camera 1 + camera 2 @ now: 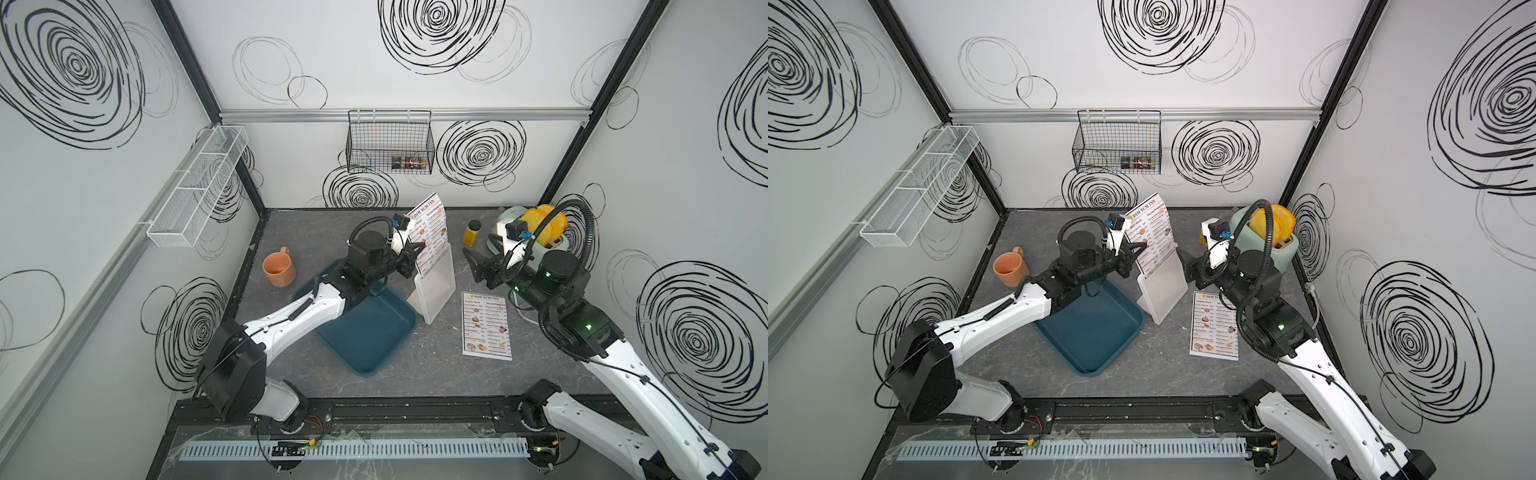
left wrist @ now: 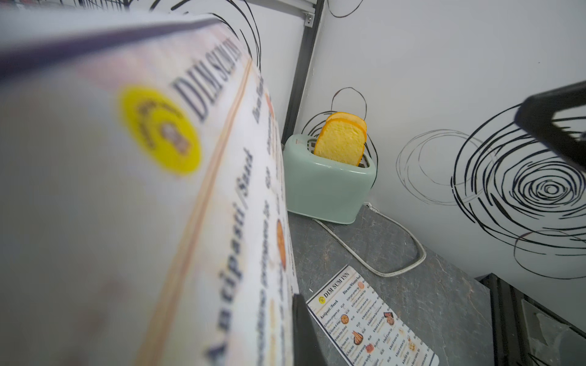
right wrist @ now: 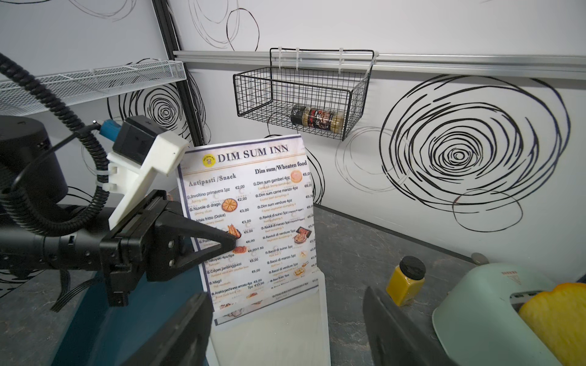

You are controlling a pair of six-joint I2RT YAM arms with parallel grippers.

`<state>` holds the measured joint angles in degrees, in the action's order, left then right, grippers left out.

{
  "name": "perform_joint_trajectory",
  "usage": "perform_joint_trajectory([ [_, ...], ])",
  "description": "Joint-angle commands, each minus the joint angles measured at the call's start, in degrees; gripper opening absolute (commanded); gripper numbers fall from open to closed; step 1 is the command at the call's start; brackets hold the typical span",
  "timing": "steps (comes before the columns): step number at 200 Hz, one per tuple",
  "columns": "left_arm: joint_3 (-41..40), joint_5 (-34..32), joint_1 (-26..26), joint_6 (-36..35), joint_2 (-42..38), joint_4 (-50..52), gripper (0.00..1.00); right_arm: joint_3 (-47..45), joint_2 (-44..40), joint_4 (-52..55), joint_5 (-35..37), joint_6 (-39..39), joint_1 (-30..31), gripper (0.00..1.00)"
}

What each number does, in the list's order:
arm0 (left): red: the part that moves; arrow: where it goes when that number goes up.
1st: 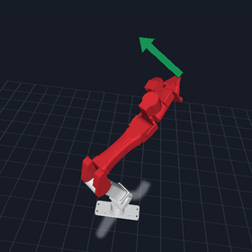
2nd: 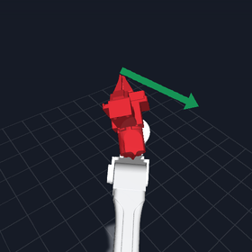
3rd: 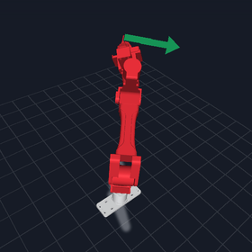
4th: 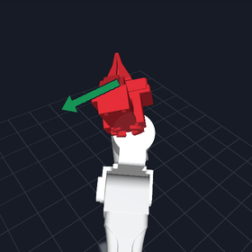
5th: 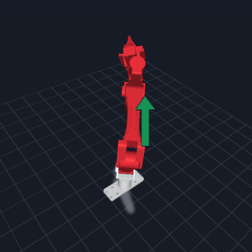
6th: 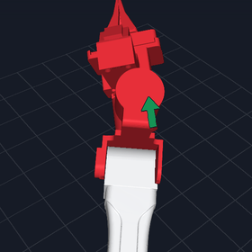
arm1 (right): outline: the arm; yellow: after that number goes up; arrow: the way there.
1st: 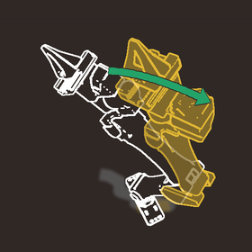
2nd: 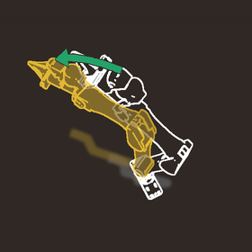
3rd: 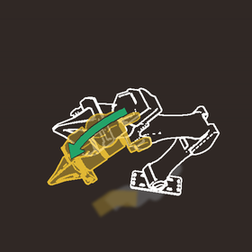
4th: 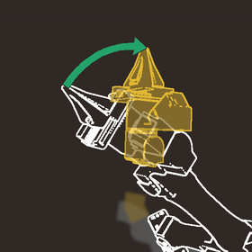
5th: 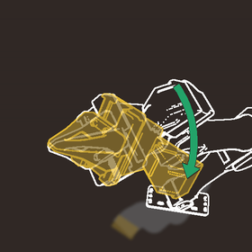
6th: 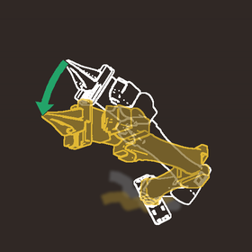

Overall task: Replace the menus in the menu holders
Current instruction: Insert the menu into the menu holder.

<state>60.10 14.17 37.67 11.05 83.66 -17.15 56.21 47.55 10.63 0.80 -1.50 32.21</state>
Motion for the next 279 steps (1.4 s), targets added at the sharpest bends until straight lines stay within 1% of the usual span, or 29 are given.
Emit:
perform_joint_trajectory([
  [1, -1.2, 0.7, 1.0, 2.1, 0.3, -4.3, 0.01, 1.9, 0.2, -0.8, 0.3, -0.3, -0.1, 0.79],
  [21, -2.2, -1.9, 1.2, 4.0, 0.2, -5.2, 0.02, 1.7, 0.0, -0.7, 0.4, -0.6, -0.1, 0.79],
  [24, -2.4, -2.0, 1.2, 4.3, 0.2, -5.5, 0.07, 1.7, 0.0, -0.7, 0.4, -0.6, 0.0, 0.79],
  [35, -2.8, -2.1, 1.3, 5.2, 0.3, -6.3, 0.1, 1.6, 0.0, -0.6, 0.4, -0.8, -0.1, 0.79],
  [43, -3.0, -1.7, 1.6, 5.8, 0.6, -6.7, 0.14, 1.6, -0.1, -0.6, 0.4, -0.9, -0.1, 0.79],
  [51, -3.1, -1.7, 2.0, 6.1, 0.9, -6.9, 0.23, 1.6, -0.1, -0.5, 0.4, -1.0, -0.1, 0.79],
  [63, -2.9, -2.4, 2.4, 6.3, 0.9, -7.2, 0.43, 1.6, -0.2, -0.2, 0.5, -1.0, -0.1, 0.79],
  [72, -2.8, -4.2, 2.3, 6.4, 0.4, -7.8, 0.58, 1.7, -0.2, 0.1, 0.5, -1.0, -0.1, 0.79],
  [77, -2.7, -5.0, 2.1, 6.1, 0.0, -8.4, 0.63, 1.8, -0.2, 0.2, 0.5, -1.0, -0.1, 0.79],
  [82, -2.6, -5.8, 1.8, 5.9, -0.3, -9.1, 0.64, 1.8, -0.3, 0.3, 0.5, -1.0, 0.0, 0.79],
  [94, -1.6, -6.1, 0.7, 6.1, -0.1, -9.7, 0.64, 1.9, -0.3, 0.4, 0.4, -1.1, -0.1, 0.79],
  [107, -0.3, -5.2, -0.4, 6.7, 1.0, -9.4, 0.61, 1.8, -0.3, 0.4, 0.3, -1.1, -0.1, 0.79],
  [124, 0.5, -4.3, -1.0, 7.4, 2.0, -9.7, 0.51, 1.8, -0.4, 0.6, 0.2, -1.1, -0.1, 0.79],
  [154, -0.7, -3.7, -0.6, 8.7, 1.9, -11.9, 0.24, 1.8, -0.5, 1.0, 0.3, -1.0, -0.1, 0.79],
  [169, -1.9, -3.8, 0.4, 9.0, 1.6, -12.0, 0.19, 1.7, -0.5, 1.1, 0.3, -0.9, -0.1, 0.79],
  [181, -3.3, -4.2, 1.4, 9.6, 1.3, -11.9, 0.18, 1.3, -0.4, 1.1, 0.1, -0.9, -0.2, 0.79],
  [195, -4.6, -3.9, 2.7, 9.6, 1.2, -12.4, 0.21, 0.2, -0.4, 0.5, -1.5, -1.1, -0.4, 0.81],
  [213, -4.7, -4.0, 4.3, 8.3, 1.8, -11.3, 0.22, -1.7, -0.5, 0.0, -3.5, -3.1, -1.5, 0.81],
  [225, -4.7, -4.8, 4.5, 8.3, 1.8, -11.1, 0.23, -2.3, -0.8, 0.0, -3.8, -4.6, -2.2, 0.81],
  [231, -4.6, -5.7, 4.5, 8.3, 1.6, -11.1, 0.27, -2.5, -0.9, 0.1, -3.7, -5.1, -2.5, 0.81],
  [241, -4.1, -6.6, 4.3, 8.0, 0.9, -11.5, 0.37, -2.6, -1.1, 0.3, -3.7, -5.5, -2.8, 0.81],
  [256, -2.4, -8.0, 3.9, 6.6, 0.4, -11.0, 0.41, -2.4, -1.2, 0.9, -3.8, -5.6, -3.3, 0.81],
  [265, -1.3, -8.2, 3.3, 6.4, 0.5, -10.6, 0.41, -2.2, -1.2, 1.2, -4.2, -5.6, -3.5, 0.81],
  [279, -0.2, -7.6, 2.3, 6.6, 0.9, -10.4, 0.37, -2.0, -1.0, 1.4, -4.4, -5.8, -3.7, 0.81],
])
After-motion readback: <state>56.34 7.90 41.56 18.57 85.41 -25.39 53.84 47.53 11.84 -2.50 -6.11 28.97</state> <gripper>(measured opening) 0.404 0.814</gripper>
